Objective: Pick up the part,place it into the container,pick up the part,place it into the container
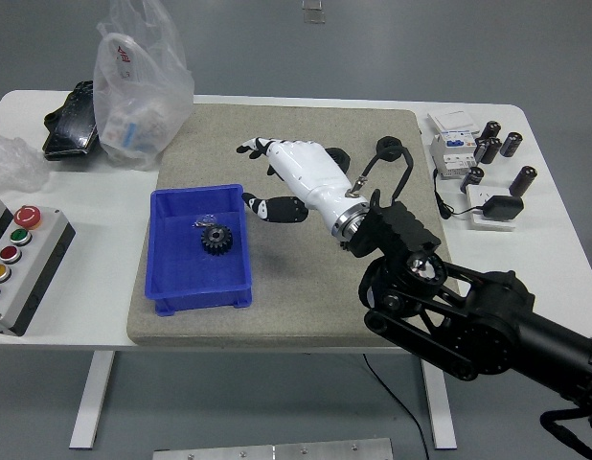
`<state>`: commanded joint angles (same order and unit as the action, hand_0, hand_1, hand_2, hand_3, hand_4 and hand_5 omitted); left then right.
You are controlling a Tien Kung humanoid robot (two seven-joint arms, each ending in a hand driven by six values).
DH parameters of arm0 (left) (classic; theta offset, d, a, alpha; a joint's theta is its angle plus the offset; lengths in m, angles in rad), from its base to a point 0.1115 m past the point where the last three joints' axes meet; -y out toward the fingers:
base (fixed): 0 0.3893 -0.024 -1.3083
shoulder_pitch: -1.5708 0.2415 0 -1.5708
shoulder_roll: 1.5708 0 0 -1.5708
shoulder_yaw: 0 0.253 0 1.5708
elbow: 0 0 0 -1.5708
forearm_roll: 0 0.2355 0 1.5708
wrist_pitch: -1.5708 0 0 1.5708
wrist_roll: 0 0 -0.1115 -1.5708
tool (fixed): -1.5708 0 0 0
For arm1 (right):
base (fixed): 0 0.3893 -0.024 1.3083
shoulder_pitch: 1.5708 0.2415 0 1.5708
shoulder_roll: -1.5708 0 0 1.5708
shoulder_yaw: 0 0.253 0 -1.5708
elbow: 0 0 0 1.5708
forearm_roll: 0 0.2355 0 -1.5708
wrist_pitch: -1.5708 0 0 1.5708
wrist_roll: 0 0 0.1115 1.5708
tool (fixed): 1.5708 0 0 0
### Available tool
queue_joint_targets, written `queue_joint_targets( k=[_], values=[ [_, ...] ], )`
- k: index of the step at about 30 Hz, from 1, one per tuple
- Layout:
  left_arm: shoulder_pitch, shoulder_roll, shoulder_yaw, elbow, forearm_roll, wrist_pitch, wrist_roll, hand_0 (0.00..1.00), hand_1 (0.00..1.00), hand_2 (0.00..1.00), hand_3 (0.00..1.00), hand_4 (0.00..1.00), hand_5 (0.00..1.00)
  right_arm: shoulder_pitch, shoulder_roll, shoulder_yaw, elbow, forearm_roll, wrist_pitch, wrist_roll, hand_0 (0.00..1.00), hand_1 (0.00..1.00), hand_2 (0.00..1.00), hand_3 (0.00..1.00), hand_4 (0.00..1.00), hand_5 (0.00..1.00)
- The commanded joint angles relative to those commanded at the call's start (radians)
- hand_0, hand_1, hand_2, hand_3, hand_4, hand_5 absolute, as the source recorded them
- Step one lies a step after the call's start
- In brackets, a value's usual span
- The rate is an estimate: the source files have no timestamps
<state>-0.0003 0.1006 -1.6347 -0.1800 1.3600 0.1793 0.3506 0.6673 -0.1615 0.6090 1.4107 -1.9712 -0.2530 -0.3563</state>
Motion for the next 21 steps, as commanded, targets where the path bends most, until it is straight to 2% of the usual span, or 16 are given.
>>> queue_joint_targets(
  k=[7,14,15,18,21],
  values=[
    [0.009,-0.007,0.004,0.000,-0.010,0.002,0.001,0.827,0.733,0.764,0.866,0.842,0.492,-0.038,-0.016,0.082,-0.012,-0.024,-0.002,-0.029,0.347,0.497,0.723,0.803,0.719,0.199],
    [0.005,-0.007,0.005,0.000,-0.011,0.001,-0.003,0.827,0.732,0.764,0.867,0.842,0.492,-0.054,-0.021,0.096,-0.023,-0.042,0.014,-0.053,0.345,0.492,0.723,0.804,0.724,0.202],
    [0.002,-0.006,0.004,0.000,-0.011,0.001,-0.005,0.827,0.732,0.764,0.867,0.842,0.492,-0.057,-0.025,0.096,-0.022,-0.055,0.040,-0.073,0.345,0.492,0.723,0.804,0.724,0.202],
    [0.001,-0.006,0.004,0.000,-0.011,0.001,-0.005,0.827,0.733,0.765,0.866,0.842,0.492,-0.059,-0.029,0.095,-0.023,-0.069,0.067,-0.094,0.344,0.495,0.727,0.805,0.724,0.194],
    [0.002,-0.007,0.004,0.000,-0.012,0.001,-0.004,0.827,0.733,0.765,0.866,0.842,0.492,-0.066,-0.036,0.094,-0.027,-0.118,0.135,-0.154,0.344,0.495,0.727,0.805,0.724,0.194]
  ],
)
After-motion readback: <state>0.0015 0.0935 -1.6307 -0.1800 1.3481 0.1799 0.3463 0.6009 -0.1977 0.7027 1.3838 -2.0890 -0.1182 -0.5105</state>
